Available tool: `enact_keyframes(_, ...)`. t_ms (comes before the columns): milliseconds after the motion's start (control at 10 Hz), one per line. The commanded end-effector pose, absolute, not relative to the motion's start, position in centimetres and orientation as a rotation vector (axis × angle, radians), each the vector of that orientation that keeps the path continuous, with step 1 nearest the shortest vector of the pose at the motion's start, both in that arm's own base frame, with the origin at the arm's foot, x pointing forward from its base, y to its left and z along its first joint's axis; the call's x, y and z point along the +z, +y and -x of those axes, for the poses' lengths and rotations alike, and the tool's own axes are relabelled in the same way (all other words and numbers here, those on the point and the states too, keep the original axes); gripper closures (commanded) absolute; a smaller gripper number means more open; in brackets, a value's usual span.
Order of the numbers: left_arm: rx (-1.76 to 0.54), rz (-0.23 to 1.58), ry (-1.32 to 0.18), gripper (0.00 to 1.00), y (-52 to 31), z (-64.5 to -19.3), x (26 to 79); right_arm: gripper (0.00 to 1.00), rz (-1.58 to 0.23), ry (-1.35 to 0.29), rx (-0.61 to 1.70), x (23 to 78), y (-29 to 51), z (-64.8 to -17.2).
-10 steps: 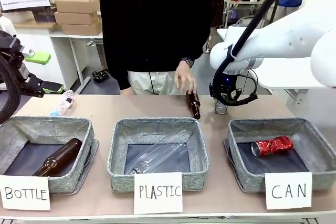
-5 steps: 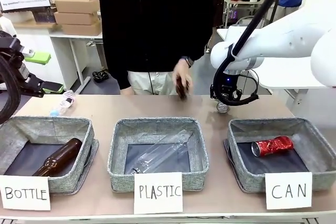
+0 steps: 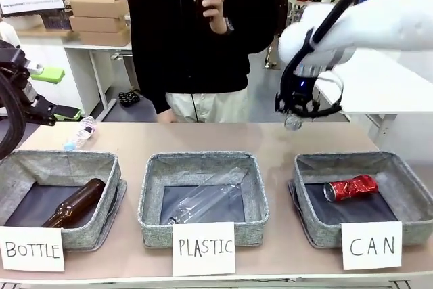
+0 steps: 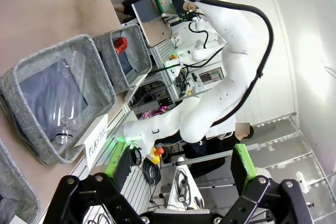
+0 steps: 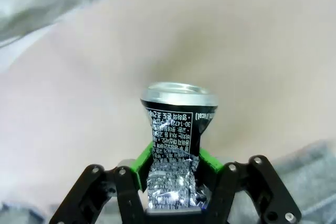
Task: Sort the can waste into the basket.
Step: Pick up the can waste from the table and place it in the right Fabric basket.
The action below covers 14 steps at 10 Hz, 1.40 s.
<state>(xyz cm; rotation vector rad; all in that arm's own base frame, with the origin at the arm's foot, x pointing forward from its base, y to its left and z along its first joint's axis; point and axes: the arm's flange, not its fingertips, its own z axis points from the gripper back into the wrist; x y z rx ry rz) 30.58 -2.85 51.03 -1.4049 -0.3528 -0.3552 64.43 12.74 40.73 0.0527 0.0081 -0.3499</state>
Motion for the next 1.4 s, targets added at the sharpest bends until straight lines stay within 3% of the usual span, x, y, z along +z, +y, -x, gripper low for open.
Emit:
enact_keyframes(0,-0.36,1.421,-0.363,0.0,-2.9,-30.5,51.2,1.0,-0.121,0.071,-0.196,49.0,11.0,-54.1)
enact_keyframes(300,-0.36,1.421,-0.363,0.0,-2.9,-30.5,51.2,1.0,-0.116,0.108,-0.035,53.1,8.0,-42.7)
enact_keyframes(600,-0.36,1.421,-0.363,0.0,-2.9,-30.5,51.2,1.0,-0.227,0.171,0.161,50.2,3.1,-35.1)
enact_keyframes(900,-0.36,1.421,-0.363,0.0,-2.9,-30.5,51.2,1.0,-0.353,0.196,0.168,46.8,0.7,-34.9)
enact_keyframes(1300,-0.36,1.421,-0.363,0.0,-2.9,-30.5,51.2,1.0,-0.369,0.192,0.156,46.6,0.1,-35.6)
